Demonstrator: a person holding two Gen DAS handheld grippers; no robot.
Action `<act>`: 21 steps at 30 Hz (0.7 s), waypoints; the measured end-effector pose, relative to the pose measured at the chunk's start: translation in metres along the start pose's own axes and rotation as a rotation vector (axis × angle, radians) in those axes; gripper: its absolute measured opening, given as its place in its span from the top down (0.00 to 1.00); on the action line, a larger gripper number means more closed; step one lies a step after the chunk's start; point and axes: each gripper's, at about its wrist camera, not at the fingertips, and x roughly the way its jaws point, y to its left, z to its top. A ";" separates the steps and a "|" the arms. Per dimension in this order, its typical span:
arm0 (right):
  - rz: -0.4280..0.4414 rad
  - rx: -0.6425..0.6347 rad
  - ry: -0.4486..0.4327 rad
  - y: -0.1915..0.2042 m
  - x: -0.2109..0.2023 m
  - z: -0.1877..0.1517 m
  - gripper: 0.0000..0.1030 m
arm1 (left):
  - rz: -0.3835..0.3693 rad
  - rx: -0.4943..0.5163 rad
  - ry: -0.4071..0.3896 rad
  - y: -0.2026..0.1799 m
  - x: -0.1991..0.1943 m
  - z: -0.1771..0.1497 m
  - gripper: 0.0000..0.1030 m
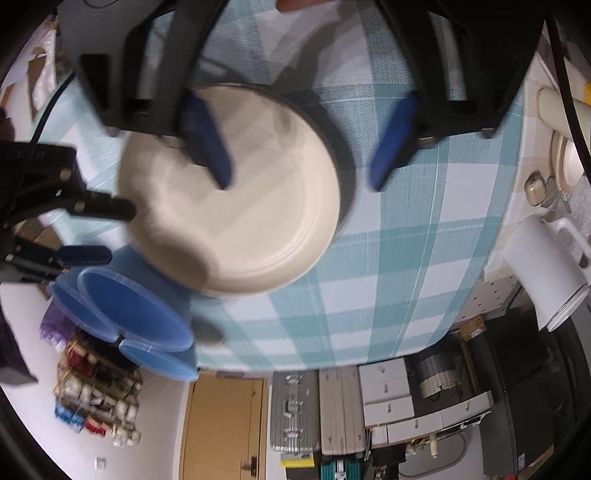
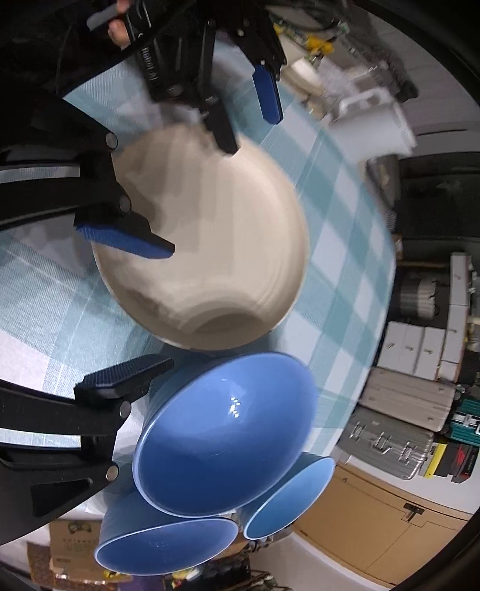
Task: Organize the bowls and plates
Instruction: 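Open the left gripper to release the plate while the right gripper opens too, then move both tools back toward the light-blue bowls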
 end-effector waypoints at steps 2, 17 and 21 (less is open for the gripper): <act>0.012 0.029 -0.046 -0.004 -0.014 0.001 0.17 | -0.026 -0.011 -0.015 0.000 -0.010 0.005 0.15; 0.055 0.277 -0.330 -0.075 -0.125 -0.014 0.01 | -0.143 -0.059 -0.120 -0.008 -0.069 0.050 0.01; 0.045 0.307 -0.386 -0.089 -0.151 -0.013 0.01 | -0.154 -0.041 -0.141 -0.019 -0.080 0.067 0.01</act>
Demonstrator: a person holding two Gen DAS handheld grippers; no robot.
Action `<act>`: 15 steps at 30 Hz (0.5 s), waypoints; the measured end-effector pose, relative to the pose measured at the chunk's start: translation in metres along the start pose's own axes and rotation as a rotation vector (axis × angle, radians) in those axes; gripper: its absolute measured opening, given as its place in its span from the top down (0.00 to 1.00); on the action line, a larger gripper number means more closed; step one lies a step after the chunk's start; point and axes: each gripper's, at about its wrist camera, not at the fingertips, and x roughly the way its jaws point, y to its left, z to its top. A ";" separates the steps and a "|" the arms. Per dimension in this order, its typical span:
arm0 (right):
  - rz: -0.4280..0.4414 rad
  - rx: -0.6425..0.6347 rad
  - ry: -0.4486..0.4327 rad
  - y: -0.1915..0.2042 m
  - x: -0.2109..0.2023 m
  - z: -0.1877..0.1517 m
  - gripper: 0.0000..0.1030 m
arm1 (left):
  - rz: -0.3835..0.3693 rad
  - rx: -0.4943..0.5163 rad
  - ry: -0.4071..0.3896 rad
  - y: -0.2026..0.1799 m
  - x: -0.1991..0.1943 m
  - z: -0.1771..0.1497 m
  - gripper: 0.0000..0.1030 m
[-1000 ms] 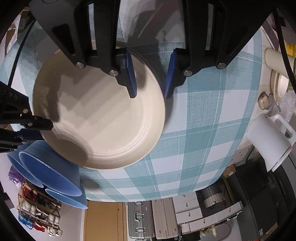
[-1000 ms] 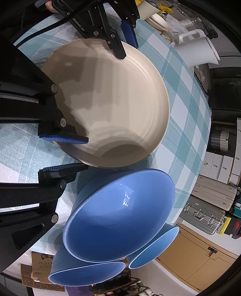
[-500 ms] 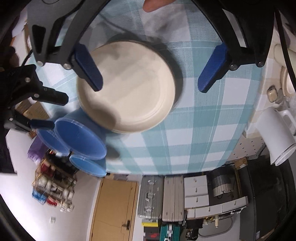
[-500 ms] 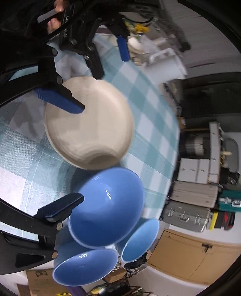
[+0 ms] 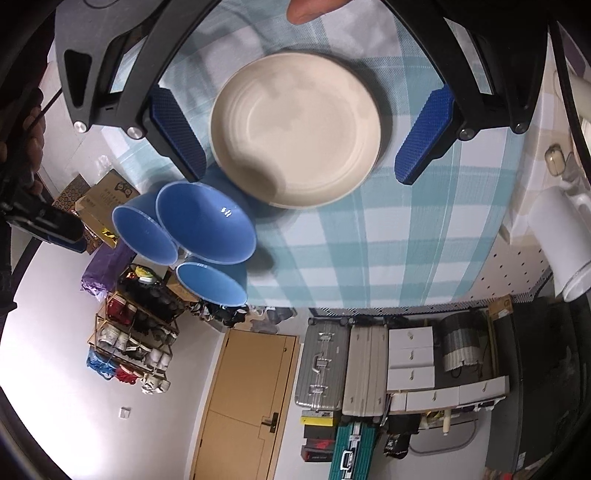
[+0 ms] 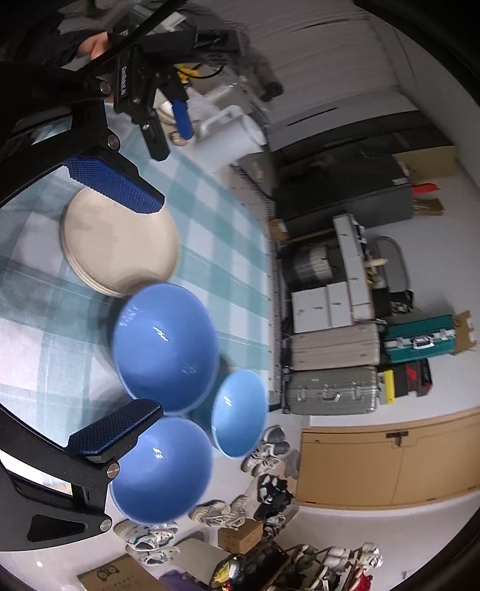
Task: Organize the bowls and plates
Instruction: 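Move both tools back toward the light-blue bowls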
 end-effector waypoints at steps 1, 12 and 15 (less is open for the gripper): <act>-0.010 0.016 -0.019 -0.003 -0.005 0.004 0.01 | 0.001 0.007 -0.003 -0.003 0.000 0.003 0.01; -0.044 0.086 -0.033 -0.031 -0.025 0.035 0.01 | -0.023 0.041 -0.012 -0.034 0.004 0.050 0.01; -0.050 0.100 -0.047 -0.038 -0.028 0.046 0.01 | -0.028 0.056 -0.008 -0.043 0.010 0.064 0.01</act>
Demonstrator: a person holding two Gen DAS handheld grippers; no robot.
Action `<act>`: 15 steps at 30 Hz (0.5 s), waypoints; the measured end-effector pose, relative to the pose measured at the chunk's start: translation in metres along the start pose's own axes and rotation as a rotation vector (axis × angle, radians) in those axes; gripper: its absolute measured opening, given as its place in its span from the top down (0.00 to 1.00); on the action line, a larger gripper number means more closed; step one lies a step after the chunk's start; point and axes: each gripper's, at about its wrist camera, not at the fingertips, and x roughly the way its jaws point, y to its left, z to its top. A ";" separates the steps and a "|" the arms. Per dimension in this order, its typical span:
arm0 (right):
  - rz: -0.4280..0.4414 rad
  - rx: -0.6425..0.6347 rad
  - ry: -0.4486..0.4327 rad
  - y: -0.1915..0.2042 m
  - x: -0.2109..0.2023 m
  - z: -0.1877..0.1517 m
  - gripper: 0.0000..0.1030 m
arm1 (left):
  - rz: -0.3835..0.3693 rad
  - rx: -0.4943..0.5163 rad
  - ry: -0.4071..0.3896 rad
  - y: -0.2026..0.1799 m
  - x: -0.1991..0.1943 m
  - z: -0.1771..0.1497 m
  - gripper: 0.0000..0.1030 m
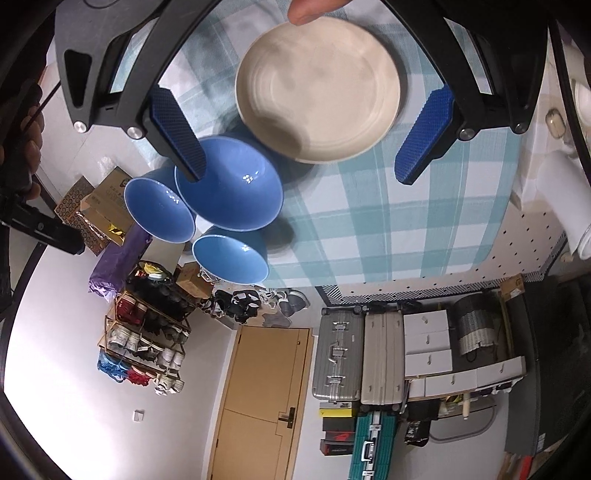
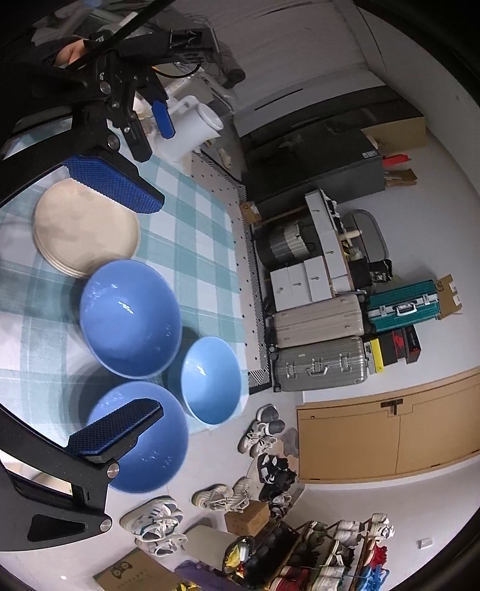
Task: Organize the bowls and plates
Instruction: 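Move both tools back toward the light-blue bowls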
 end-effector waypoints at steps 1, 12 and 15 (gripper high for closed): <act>0.001 0.007 -0.007 -0.003 -0.001 0.003 0.01 | -0.001 0.005 0.003 -0.004 0.004 0.007 0.01; -0.050 0.045 0.003 -0.041 0.023 0.033 0.01 | -0.035 0.013 0.073 -0.019 0.075 0.055 0.01; -0.056 0.063 0.019 -0.053 0.035 0.037 0.01 | -0.041 0.004 0.092 -0.021 0.098 0.066 0.01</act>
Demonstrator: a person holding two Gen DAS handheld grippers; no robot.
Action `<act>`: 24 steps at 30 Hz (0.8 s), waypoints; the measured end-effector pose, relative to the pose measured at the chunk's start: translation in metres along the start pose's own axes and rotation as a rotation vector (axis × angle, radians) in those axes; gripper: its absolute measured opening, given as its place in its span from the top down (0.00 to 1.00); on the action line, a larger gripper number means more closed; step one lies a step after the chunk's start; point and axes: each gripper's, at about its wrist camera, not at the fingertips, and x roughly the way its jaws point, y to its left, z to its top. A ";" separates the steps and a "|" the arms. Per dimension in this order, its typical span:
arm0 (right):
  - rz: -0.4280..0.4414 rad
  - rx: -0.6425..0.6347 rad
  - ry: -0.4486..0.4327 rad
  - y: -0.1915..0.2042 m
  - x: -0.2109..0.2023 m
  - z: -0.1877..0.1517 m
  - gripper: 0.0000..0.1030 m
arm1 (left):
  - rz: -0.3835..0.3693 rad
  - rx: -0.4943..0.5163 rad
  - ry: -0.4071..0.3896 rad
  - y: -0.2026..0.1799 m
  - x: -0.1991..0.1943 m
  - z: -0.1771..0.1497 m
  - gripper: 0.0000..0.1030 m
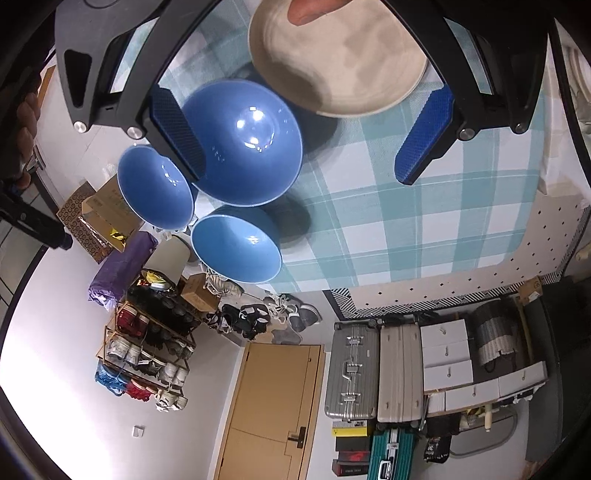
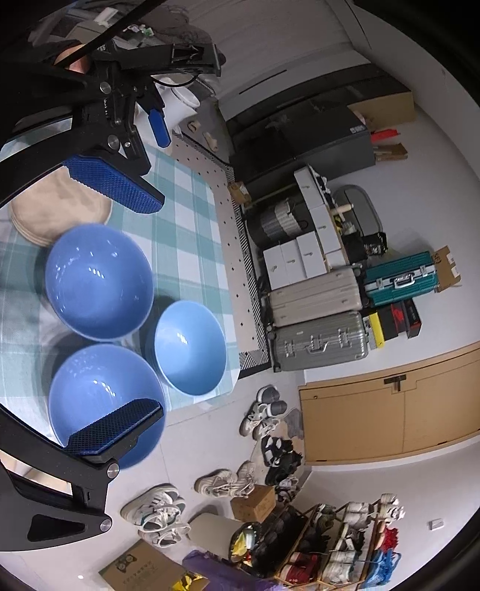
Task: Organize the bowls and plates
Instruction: 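Move both tools back toward the light-blue bowls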
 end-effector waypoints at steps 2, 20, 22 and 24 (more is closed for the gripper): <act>-0.007 0.010 0.007 -0.008 0.009 0.003 0.01 | -0.001 -0.003 0.009 0.000 0.014 0.008 0.01; -0.088 0.029 0.070 -0.056 0.077 0.015 0.01 | 0.016 0.005 0.076 -0.013 0.114 0.051 0.01; -0.081 0.034 0.076 -0.059 0.083 0.015 0.01 | 0.015 0.007 0.082 -0.014 0.123 0.054 0.01; -0.077 0.043 0.080 -0.062 0.091 0.016 0.01 | 0.014 0.009 0.096 -0.016 0.134 0.057 0.01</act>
